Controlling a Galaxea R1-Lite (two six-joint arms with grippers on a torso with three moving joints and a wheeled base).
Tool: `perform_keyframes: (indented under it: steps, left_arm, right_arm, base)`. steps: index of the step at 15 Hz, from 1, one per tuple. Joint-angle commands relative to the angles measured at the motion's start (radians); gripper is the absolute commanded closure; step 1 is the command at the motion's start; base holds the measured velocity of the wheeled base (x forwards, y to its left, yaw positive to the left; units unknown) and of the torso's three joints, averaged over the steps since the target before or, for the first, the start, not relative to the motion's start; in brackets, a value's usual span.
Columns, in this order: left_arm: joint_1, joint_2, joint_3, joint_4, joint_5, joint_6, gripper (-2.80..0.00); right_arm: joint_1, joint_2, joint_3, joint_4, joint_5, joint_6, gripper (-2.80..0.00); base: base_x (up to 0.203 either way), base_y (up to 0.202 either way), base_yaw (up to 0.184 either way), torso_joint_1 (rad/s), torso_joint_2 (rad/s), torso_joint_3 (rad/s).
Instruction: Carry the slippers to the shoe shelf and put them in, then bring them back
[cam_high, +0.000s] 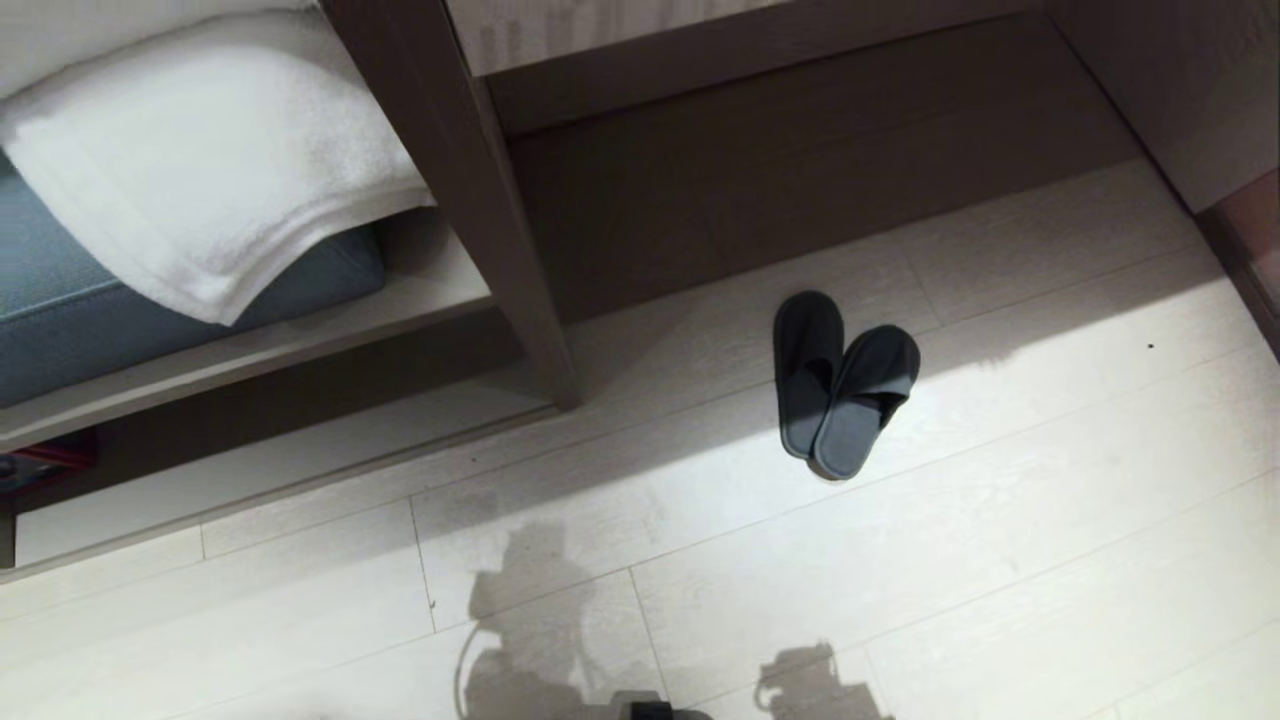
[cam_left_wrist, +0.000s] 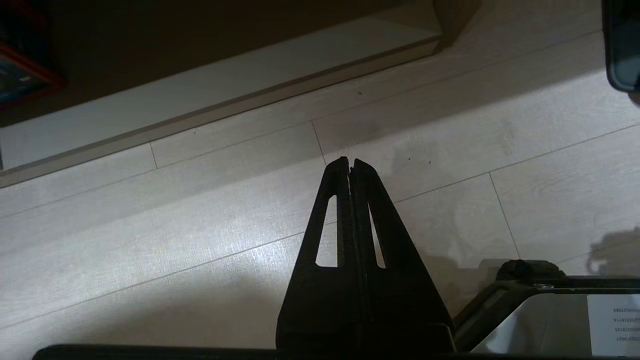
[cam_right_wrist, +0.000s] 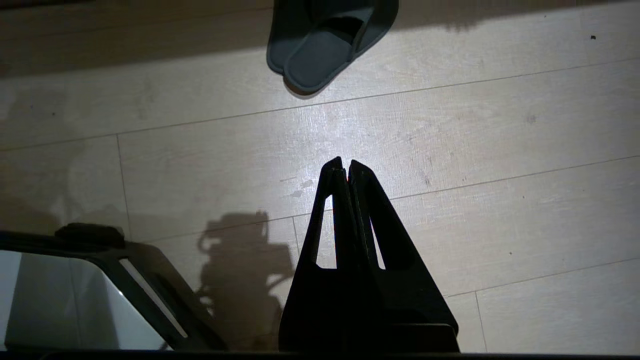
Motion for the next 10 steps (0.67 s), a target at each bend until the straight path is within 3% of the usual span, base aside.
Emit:
perform_keyframes:
  steps: [1, 10]
  left_arm:
    - [0.0, 0.001, 0.008, -0.001, 0.0, 0.0, 0.0]
    - [0.0, 0.001, 0.008, -0.001, 0.0, -0.003, 0.0]
  right_arm:
    - [0.0, 0.004, 0.0, -0.001, 0.001, -0.001, 0.0]
    - [0.0, 0.004, 0.0, -0.001, 0.001, -0.004, 0.0]
  base:
    - [0.0, 0.0, 0.0, 0.007, 0.01, 0.205]
    - [0.0, 0.0, 0.0, 0.003, 0.0, 0.206]
